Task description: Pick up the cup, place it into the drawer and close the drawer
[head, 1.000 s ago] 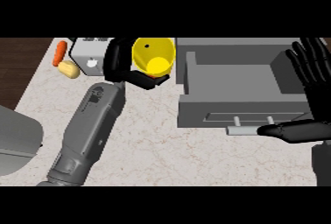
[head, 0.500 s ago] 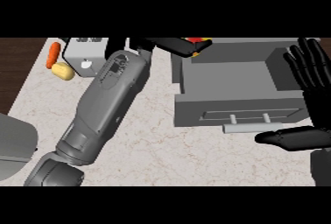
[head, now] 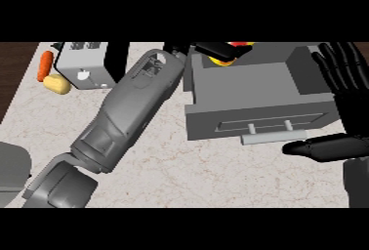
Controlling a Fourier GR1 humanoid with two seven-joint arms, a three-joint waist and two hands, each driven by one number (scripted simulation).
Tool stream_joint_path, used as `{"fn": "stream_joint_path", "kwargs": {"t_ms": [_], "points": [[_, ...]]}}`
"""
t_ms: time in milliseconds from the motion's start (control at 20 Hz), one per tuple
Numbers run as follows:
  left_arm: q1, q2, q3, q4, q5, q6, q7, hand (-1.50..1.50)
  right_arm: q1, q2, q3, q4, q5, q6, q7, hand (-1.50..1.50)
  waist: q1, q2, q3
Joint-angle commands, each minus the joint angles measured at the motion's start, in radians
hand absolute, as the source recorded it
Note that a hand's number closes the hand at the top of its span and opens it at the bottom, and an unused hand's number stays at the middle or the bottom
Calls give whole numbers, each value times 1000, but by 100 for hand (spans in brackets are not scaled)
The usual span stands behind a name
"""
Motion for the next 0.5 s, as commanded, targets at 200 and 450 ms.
{"fn": "stream_joint_path", "kwargs": {"t_ms": [200, 450], "points": [[-6, 0, -152, 118, 43, -89, 59, 150, -37, 14, 26, 25, 4, 12, -30, -150, -62, 17, 1], [56, 0, -210, 115, 65, -97, -1, -150, -95, 8, 48, 46, -17, 42, -18, -150, -103, 33, 0]]}}
